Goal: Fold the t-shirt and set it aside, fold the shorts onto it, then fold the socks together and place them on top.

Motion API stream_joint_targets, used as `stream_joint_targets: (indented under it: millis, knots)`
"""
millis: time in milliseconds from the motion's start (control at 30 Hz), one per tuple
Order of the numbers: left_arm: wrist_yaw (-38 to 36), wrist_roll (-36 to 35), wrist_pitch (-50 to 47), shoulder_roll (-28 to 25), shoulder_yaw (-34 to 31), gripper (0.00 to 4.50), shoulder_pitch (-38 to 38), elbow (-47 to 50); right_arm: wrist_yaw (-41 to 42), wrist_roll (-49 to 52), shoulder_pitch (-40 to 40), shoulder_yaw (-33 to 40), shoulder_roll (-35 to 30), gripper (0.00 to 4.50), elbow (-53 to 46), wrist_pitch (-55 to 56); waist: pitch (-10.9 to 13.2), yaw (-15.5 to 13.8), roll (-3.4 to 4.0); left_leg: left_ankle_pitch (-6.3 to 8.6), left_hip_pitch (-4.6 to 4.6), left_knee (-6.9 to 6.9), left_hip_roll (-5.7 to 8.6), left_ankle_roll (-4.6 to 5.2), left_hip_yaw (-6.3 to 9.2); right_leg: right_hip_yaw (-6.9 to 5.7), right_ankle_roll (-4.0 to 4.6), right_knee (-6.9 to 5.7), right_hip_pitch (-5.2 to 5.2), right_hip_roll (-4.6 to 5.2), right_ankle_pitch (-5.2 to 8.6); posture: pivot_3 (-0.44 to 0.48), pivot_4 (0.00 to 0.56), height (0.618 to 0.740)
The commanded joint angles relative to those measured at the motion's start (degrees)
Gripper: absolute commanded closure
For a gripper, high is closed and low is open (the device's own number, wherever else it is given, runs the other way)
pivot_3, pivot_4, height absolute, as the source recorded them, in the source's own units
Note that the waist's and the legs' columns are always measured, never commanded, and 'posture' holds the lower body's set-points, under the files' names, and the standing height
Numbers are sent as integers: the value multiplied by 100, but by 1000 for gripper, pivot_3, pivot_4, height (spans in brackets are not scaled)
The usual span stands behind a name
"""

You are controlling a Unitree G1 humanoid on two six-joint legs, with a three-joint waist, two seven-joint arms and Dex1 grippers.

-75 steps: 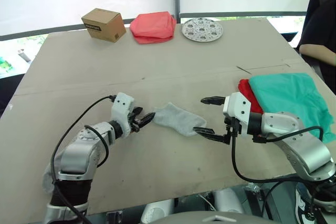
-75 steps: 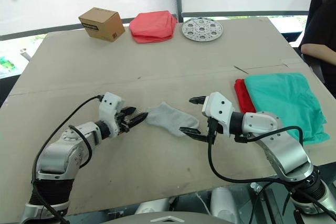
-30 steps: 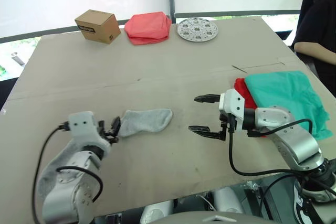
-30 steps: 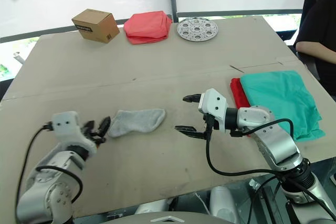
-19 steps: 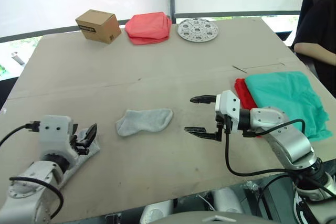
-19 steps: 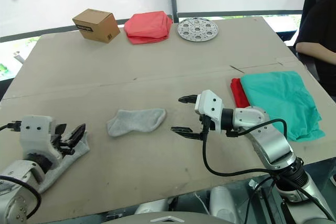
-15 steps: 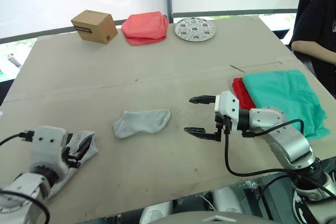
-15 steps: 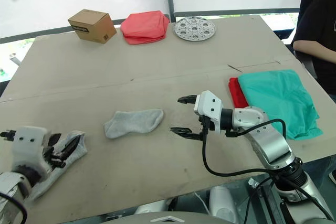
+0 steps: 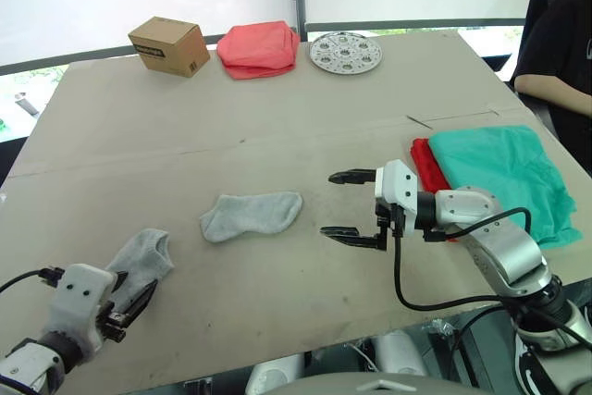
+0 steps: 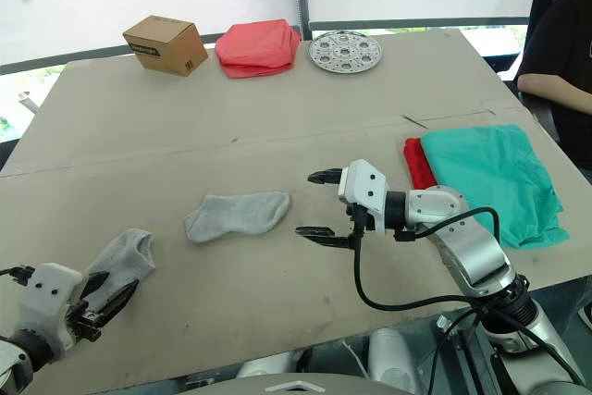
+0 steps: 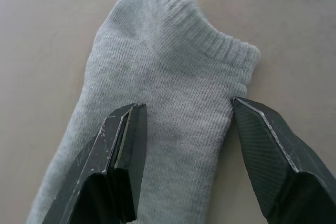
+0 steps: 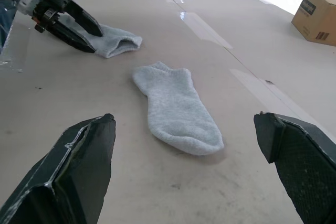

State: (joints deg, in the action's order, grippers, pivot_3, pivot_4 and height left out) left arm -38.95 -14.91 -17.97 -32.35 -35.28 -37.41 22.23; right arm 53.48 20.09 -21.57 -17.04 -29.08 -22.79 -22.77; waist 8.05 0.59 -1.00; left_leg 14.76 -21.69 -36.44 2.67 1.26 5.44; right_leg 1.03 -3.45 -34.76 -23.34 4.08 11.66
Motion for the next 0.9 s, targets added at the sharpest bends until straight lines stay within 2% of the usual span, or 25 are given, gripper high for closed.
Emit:
stream_joint_targets:
  millis: [33, 200, 300, 400, 500, 567, 633, 767, 900]
  knots:
    - [-162, -329, -191, -92, 2, 1631, 176, 25, 200, 314, -2, 174, -93, 0, -469, -12, 1, -9, 2, 0, -1, 0, 0, 0, 1, -2, 0, 0, 0, 0, 0, 0, 150, 740]
    - [-768, -1078, -671, -452, -173, 1631, 447, 59, 353, 380, 51, 173, -225, 0, -642, 137, -1, 5, -5, -1, -3, -1, 0, 0, 11, -13, 1, -1, 0, -2, -1, 0, 150, 740]
    - [-1602, -1572, -1150, -1207, -413, 1631, 540, -191, 363, 392, 81, 205, -289, 0, -632, 136, -1, 18, -10, -1, -3, -1, 0, 0, 9, -12, 1, -2, -1, -3, -1, 0, 150, 740]
    - [-2394, -1598, -1358, -2270, -288, 1631, 950, -894, 322, 354, 94, 198, -301, 0, -602, 169, 5, 19, 0, -1, -2, -1, -1, 0, 9, -14, 1, -8, -3, -8, 0, 0, 150, 740]
    - [-3063, -1043, -709, -3335, 437, 1631, 1835, -1917, 237, 293, 94, 179, -265, 0, -601, 179, 4, -10, -3, -2, -2, -3, 1, 0, 11, -21, 1, -12, -3, -12, 0, 0, 150, 740]
    - [-3326, -697, -285, -3720, 1057, 1631, 2487, -2492, 180, 245, 89, 172, -250, 0, -588, 183, 4, 0, -4, -2, -1, -4, 2, 0, 9, -20, 1, -11, -2, -15, -1, 0, 150, 740]
    - [-3475, -226, 291, -3880, 1778, 1631, 3310, -3112, 115, 199, 96, 161, -239, 0, -593, 180, 6, 11, 0, -2, -1, -4, 5, 0, 3, -15, 1, -11, -3, -15, -1, 0, 150, 740]
    - [-3843, 700, 1162, -3865, 3070, 1631, 4936, -4219, -19, 117, 159, 159, -225, 0, -676, 141, 4, 38, -4, -5, -9, 5, 6, -7, -7, -6, -20, -13, -23, -22, -17, 0, 150, 740]
    - [-4948, 1047, 1317, -3901, 3929, 1631, 6056, -4954, -182, 63, 352, 198, -258, 0, -852, 87, 2, 35, -9, -4, -15, 5, 6, -4, -25, 0, -19, -16, -25, -33, -17, 0, 150, 740]
